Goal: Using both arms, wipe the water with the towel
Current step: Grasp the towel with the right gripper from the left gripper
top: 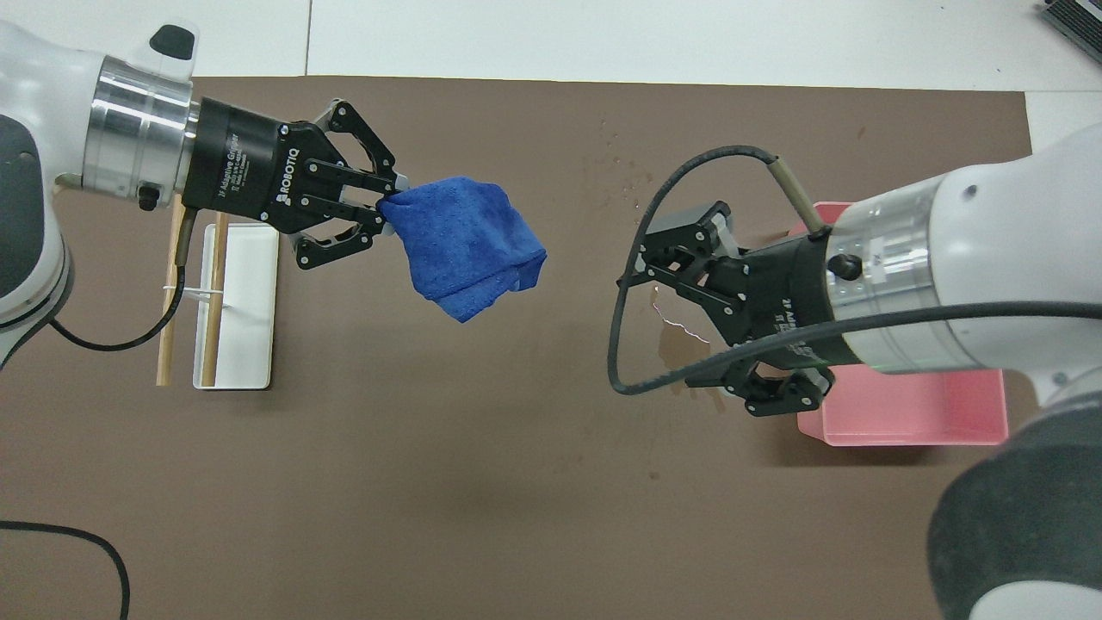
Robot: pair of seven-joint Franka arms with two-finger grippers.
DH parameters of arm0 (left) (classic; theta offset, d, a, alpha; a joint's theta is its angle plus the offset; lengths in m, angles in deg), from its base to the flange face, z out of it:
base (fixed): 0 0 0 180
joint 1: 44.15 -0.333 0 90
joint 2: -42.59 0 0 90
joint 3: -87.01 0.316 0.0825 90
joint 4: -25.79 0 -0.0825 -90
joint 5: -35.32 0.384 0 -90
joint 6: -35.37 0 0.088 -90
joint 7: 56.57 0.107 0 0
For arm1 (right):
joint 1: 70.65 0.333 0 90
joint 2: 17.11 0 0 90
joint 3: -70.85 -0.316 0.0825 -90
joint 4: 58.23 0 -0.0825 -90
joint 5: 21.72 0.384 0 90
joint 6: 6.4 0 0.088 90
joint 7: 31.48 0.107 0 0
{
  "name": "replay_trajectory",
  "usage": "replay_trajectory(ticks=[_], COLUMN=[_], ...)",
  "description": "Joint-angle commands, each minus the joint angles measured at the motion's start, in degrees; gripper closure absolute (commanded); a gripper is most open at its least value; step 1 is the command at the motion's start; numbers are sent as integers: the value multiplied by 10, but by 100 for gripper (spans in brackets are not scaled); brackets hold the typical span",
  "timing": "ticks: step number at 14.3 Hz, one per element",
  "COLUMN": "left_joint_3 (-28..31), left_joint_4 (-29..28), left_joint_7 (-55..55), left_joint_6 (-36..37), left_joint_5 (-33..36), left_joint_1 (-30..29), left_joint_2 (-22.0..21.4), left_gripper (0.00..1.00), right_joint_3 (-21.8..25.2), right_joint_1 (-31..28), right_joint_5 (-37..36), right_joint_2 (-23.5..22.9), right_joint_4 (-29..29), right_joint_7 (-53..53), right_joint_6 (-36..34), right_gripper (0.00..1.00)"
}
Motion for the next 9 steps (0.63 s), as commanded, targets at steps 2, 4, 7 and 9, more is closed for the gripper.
replay_trajectory(ticks=[2, 4, 7, 9], left_joint_3=[-1, -3, -3, -3], left_joint_4=[-9, -25, -35, -47], left_joint_7=[-15, -19, -19, -19], left_joint_6=[-7, -6, -6, -27], left_joint_5=[-16, -18, -25, -28], left_joint_1=[13, 17, 23, 38], left_joint_2=[-26, -41, -56, -61], left_gripper=[100, 100, 100, 100], right_joint_3=[2, 1, 1, 1], right_joint_1=[9, 9, 7, 12], right_joint_5=[62, 82, 106, 121], right_joint_2=[-48, -72, -91, -116], right_joint_4=[3, 6, 5, 6], right_joint_7=[69, 95, 133, 155], right_joint_6=[61, 83, 135, 151], right_gripper=[0, 0, 0, 0])
